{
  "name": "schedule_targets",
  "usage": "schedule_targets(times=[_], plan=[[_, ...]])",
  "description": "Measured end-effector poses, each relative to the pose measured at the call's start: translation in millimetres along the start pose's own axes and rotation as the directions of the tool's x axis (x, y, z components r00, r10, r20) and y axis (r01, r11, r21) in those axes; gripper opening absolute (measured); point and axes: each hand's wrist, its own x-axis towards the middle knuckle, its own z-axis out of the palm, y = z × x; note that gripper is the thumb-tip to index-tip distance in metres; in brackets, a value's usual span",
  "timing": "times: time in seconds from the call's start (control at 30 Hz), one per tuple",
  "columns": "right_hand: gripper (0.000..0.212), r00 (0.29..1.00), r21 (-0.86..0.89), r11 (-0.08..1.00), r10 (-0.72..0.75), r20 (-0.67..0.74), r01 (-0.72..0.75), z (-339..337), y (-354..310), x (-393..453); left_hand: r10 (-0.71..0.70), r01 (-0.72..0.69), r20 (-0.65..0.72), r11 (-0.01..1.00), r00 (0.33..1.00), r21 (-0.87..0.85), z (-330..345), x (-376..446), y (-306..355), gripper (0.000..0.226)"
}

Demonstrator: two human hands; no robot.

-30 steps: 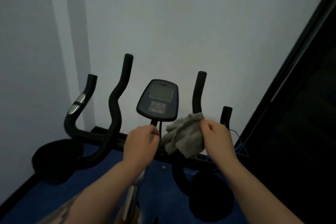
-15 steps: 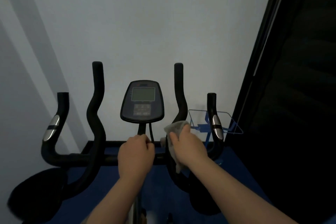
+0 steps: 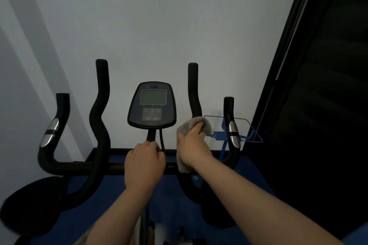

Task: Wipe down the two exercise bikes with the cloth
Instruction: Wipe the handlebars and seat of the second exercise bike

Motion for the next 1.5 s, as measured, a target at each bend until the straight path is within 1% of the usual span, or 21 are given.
schedule_targets(times=[0.1, 0.2, 0.27, 0.4, 0.43, 0.5, 0.57, 0.6, 0.7, 0.77, 0.8, 0.87, 0.97, 1.07, 1.1, 1.17, 1.2, 1.27, 1.33, 1.4, 1.5], plan=[[0.077, 1.000, 0.055, 0.998, -0.019, -0.012, 0.020, 5.9, 2.9, -10.5, -0.012, 0.012, -0.005, 1.000, 1.000, -0.009, -0.5, -1.3, -0.5, 0.016], [0.057, 0.994, 0.135, 0.986, -0.103, 0.024, 0.099, 12.0, 24.2, -21.4, -0.012, 0.012, -0.003, 1.000, 1.000, -0.001, -0.5, -0.3, 0.0, 0.017], [0.052, 0.978, 0.115, 0.979, -0.181, 0.105, 0.168, -7.2, 40.9, -15.0, -0.008, 0.008, 0.001, 1.000, 1.000, -0.001, -0.6, -0.6, -0.4, 0.017], [0.033, 0.947, 0.016, 0.947, -0.321, 0.012, 0.321, -67.6, 74.9, 3.0, -0.024, 0.024, -0.014, 0.998, 1.000, -0.051, -1.3, -2.0, -1.9, 0.017], [0.029, 0.934, -0.056, 0.933, -0.354, 0.048, 0.356, -76.6, 83.1, 6.4, -0.028, 0.027, -0.016, 0.998, 0.999, -0.049, -1.0, -1.6, -1.6, 0.017], [0.022, 0.897, -0.193, 0.888, -0.369, 0.242, 0.417, -77.6, 92.9, 6.3, -0.027, 0.027, -0.011, 0.999, 1.000, -0.020, -1.1, -0.3, -0.1, 0.018], [0.035, 0.859, -0.234, 0.873, -0.313, 0.404, 0.428, -58.1, 95.9, 5.1, -0.026, 0.026, -0.006, 1.000, 1.000, -0.009, -1.0, 1.1, 0.4, 0.018], [0.046, 0.855, -0.219, 0.880, -0.305, 0.420, 0.421, -45.7, 94.4, 6.1, -0.028, 0.028, -0.004, 1.000, 1.000, -0.012, -0.9, 1.7, 0.2, 0.018], [0.063, 0.852, 0.032, 0.948, -0.298, 0.430, 0.315, -23.4, 79.4, 10.2, -0.031, 0.031, 0.000, 0.999, 1.000, -0.016, -0.5, 1.3, 0.2, 0.018], [0.063, 0.825, 0.148, 0.949, -0.314, 0.469, 0.277, -22.6, 76.9, 11.0, -0.027, 0.027, -0.005, 0.999, 1.000, -0.019, -0.5, 0.7, -0.8, 0.017], [0.056, 0.810, 0.116, 0.938, -0.342, 0.477, 0.328, -25.8, 81.6, 10.7, -0.031, 0.030, -0.012, 0.999, 0.999, -0.024, -0.2, -0.2, -1.7, 0.016], [0.032, 0.795, -0.072, 0.881, -0.383, 0.471, 0.467, -42.3, 97.5, 13.7, -0.042, 0.040, -0.031, 0.998, 0.999, -0.046, 0.2, -1.3, -3.5, 0.017], [0.037, 0.786, -0.249, 0.797, -0.392, 0.479, 0.549, -69.6, 118.0, 25.4, -0.062, 0.059, -0.044, 0.997, 0.997, -0.055, 0.9, -0.5, -3.4, 0.018], [0.044, 0.746, -0.246, 0.755, -0.437, 0.503, 0.608, -63.8, 106.2, 22.3, -0.058, 0.057, -0.043, 0.998, 0.997, -0.018, 2.0, 1.9, -2.1, 0.019], [0.050, 0.745, -0.207, 0.778, -0.433, 0.507, 0.593, -50.8, 97.3, 18.5, -0.058, 0.057, -0.042, 0.998, 0.997, -0.012, 2.2, 2.2, -2.1, 0.020], [0.071, 0.782, -0.044, 0.889, -0.376, 0.498, 0.456, -30.2, 83.3, 9.1, -0.066, 0.064, -0.047, 0.998, 0.997, -0.027, 1.3, 1.4, -2.2, 0.020], [0.074, 0.796, 0.008, 0.919, -0.347, 0.496, 0.395, -28.9, 81.9, 8.4, -0.076, 0.073, -0.053, 0.996, 0.996, -0.048, 0.5, 0.2, -2.6, 0.020], [0.062, 0.776, 0.048, 0.918, -0.360, 0.517, 0.394, -41.3, 89.8, 12.7, -0.104, 0.098, -0.056, 0.990, 0.993, -0.102, -1.6, -2.0, -3.0, 0.020], [0.042, 0.732, -0.009, 0.863, -0.424, 0.534, 0.506, -57.8, 111.2, 16.6, -0.140, 0.130, -0.054, 0.979, 0.989, -0.154, -3.0, -2.9, -3.5, 0.020], [0.028, 0.734, -0.077, 0.825, -0.451, 0.508, 0.560, -64.9, 122.6, 15.7, -0.149, 0.138, -0.061, 0.979, 0.987, -0.149, -1.8, -1.3, -3.5, 0.021], [0.034, 0.759, -0.102, 0.817, -0.471, 0.450, 0.568, -47.0, 107.7, 18.0, -0.082, 0.081, -0.040, 0.996, 0.996, -0.027, 0.3, 3.5, -0.5, 0.021]])
